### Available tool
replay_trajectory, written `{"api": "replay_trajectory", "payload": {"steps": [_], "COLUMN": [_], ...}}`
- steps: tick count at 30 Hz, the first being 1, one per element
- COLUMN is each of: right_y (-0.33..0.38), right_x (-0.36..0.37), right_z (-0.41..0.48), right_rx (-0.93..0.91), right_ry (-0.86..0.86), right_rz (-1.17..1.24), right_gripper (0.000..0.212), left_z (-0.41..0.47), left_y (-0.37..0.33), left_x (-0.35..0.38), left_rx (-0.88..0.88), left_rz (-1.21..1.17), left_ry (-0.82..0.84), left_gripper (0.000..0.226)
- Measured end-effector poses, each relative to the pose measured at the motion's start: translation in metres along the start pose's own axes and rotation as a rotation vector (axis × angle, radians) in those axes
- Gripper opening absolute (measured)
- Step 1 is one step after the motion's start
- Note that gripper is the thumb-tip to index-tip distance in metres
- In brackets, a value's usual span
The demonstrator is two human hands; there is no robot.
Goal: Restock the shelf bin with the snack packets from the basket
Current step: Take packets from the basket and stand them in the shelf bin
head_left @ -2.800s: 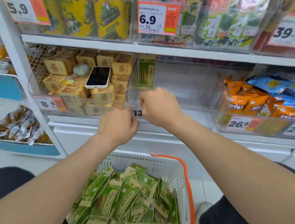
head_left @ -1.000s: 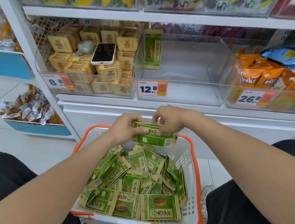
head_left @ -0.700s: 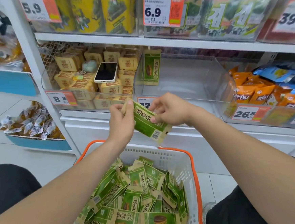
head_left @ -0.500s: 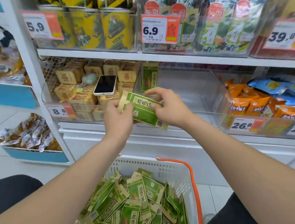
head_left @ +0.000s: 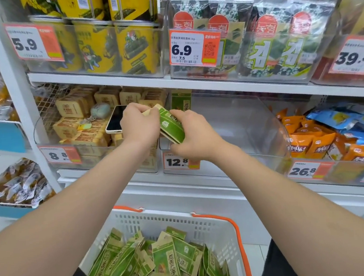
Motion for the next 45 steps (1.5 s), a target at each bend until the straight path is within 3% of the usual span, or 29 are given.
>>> {"api": "replay_trajectory", "payload": {"steps": [2,7,12,14,17,19,21,25,29,31,33,35,36,38,41,45], "right_y": [-0.012,-0.056,-0.082,-0.086,-0.09,-0.095,-0.099,-0.108,-0.109,-0.11,-0.108,-0.107,-0.105,-0.102,-0.102,-0.101], "right_x": [0.003,0.012,0.028,0.034,0.039,0.043,0.05,0.06,0.06,0.062,0.061,0.061,0.061,0.067,0.08,0.077], "right_z": [0.015,0.048,0.076,0.089,0.112,0.12,0.125,0.132,0.135,0.135,0.134,0.132,0.132,0.129,0.123,0.122], "right_rx": [0.071,0.335,0.502,0.583,0.629,0.659,0.668,0.713,0.689,0.701,0.703,0.659,0.615,0.523,0.453,0.45], "right_ry": [-0.092,-0.13,-0.044,0.004,-0.155,-0.241,-0.224,-0.125,-0.2,-0.247,-0.263,-0.22,-0.175,0.004,0.302,0.306], "right_rz": [0.057,0.055,0.064,0.087,0.243,0.407,0.497,0.249,0.252,0.253,0.254,0.247,0.226,0.134,0.023,0.024], "right_gripper": [0.032,0.032,0.039,0.044,0.048,0.042,0.033,0.033,0.024,0.031,0.053,0.066,0.058,0.045,0.055,0.065], "left_z": [0.003,0.004,0.013,0.018,0.021,0.019,0.019,0.021,0.022,0.021,0.021,0.021,0.021,0.021,0.021,0.02], "left_y": [0.0,0.015,0.051,0.056,0.058,0.058,0.06,0.066,0.066,0.065,0.065,0.064,0.064,0.063,0.063,0.063], "left_x": [0.005,0.008,0.017,0.019,0.018,0.018,0.019,0.023,0.023,0.023,0.022,0.022,0.021,0.021,0.021,0.02], "left_rx": [0.032,0.582,0.73,0.751,0.759,0.779,0.779,0.786,0.785,0.779,0.766,0.76,0.759,0.759,0.761,0.75], "left_rz": [-0.06,0.452,0.78,0.822,0.751,0.734,0.738,0.744,0.749,0.752,0.753,0.748,0.745,0.743,0.742,0.751], "left_ry": [0.076,0.148,0.39,0.471,0.527,0.503,0.471,0.459,0.457,0.463,0.474,0.485,0.489,0.493,0.494,0.504], "left_gripper": [0.035,0.016,0.055,0.061,0.06,0.058,0.057,0.056,0.058,0.058,0.058,0.059,0.059,0.06,0.059,0.058]}}
Point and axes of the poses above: each hand's wrist, its own z-axis towards the middle knuckle, its own x-axis out of the palm, y = z × x, the point moved 2 cm from there along z, towards the middle knuckle, and after that the axes turned 3 degrees about x, right-handed, at the moved point
